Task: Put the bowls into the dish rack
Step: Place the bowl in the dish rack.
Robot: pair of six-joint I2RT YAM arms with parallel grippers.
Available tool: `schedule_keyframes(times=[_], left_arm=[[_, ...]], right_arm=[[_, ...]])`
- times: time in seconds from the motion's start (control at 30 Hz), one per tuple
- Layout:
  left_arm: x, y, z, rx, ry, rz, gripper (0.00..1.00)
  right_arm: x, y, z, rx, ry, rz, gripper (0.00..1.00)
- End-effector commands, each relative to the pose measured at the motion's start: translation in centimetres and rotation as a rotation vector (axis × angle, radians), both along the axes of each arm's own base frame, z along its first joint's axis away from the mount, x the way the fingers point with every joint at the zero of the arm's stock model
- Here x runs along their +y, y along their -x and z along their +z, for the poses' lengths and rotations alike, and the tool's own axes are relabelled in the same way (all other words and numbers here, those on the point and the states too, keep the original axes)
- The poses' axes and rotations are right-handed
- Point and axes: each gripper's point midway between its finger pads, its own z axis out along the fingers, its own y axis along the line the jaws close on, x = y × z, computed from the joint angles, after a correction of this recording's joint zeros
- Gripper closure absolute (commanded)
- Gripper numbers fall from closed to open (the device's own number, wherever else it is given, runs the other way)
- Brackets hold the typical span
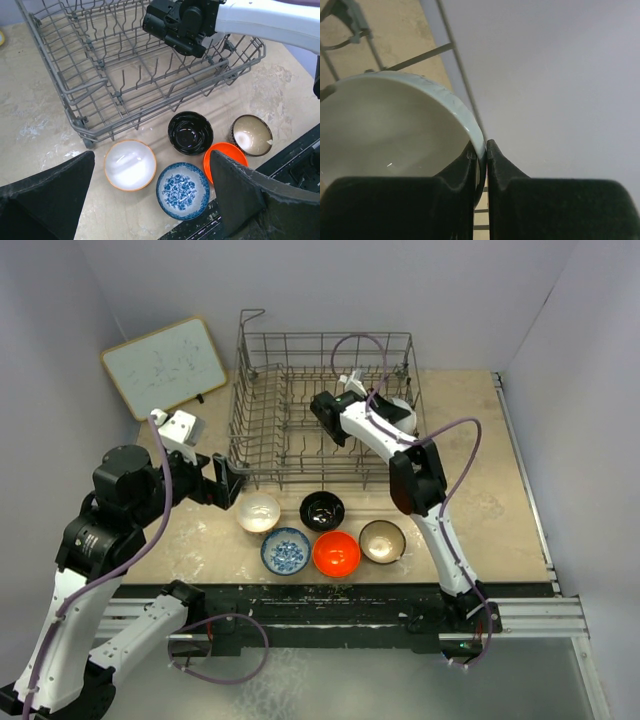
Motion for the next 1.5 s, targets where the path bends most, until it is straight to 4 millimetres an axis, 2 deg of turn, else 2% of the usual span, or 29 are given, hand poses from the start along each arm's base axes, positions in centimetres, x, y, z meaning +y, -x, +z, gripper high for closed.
schedule_keyframes(times=[0.0,0.1,0.17,0.23,0.3,0.37,0.43,0.53,0.7,0.9,1.1,1.17,1.27,1.37,1.47], left_arm=[[0.4,-0.3,0.1,-0.024,-0.013,0.013,0.01],[0.5,-0.2,0.2,-0.029,-0.011,0.018,0.01],[0.6,-0.1,0.1,-0.029,-0.014,0.019,0.01],[0.6,0.0,0.2,-0.031,-0.017,0.020,0.01],[0.6,-0.1,0.2,-0.033,-0.017,0.021,0.01],[0.6,-0.1,0.2,-0.032,-0.016,0.017,0.01],[0.5,-0.1,0.2,-0.033,-0.015,0.017,0.01],[0.6,-0.1,0.2,-0.033,-0.017,0.019,0.01],[0.5,-0.2,0.4,-0.034,-0.014,0.018,0.01],[0.3,-0.3,0.6,-0.032,-0.005,0.012,0.01],[0.1,-0.4,0.6,-0.028,0.003,0.009,0.01],[0.1,-0.5,0.6,-0.026,0.003,0.009,0.01],[0.0,-0.6,0.5,-0.025,0.002,0.010,0.01],[-0.1,-0.8,0.5,-0.022,0.002,0.008,0.01],[-0.2,-1.0,0.4,-0.021,0.001,0.007,0.01]], right_arm=[[0.0,0.2,-1.3,0.098,0.245,0.013,0.89],[0.5,0.0,-1.8,0.100,0.249,0.021,0.84],[0.6,-0.1,-1.7,0.094,0.245,0.021,0.68],[0.7,-0.1,-1.0,0.074,0.231,0.021,0.43],[0.6,-0.1,-0.1,0.054,0.216,0.019,0.24],[0.6,0.0,0.8,0.031,0.202,0.016,0.10],[0.5,0.0,1.7,0.016,0.191,0.015,0.02],[0.4,0.2,3.2,-0.016,0.166,0.013,0.00],[0.1,0.8,4.0,-0.008,0.116,0.012,0.00],[-0.2,1.4,2.2,0.074,0.042,0.013,0.00],[0.3,1.2,-0.1,0.165,-0.063,0.027,0.00],[1.0,0.7,-0.9,0.187,-0.146,0.060,0.00],[2.3,0.0,-1.1,0.207,-0.277,0.149,0.00],[4.5,-0.3,-1.8,0.251,-0.455,0.260,0.00],[6.0,-0.4,-2.3,0.297,-0.542,0.329,0.00]])
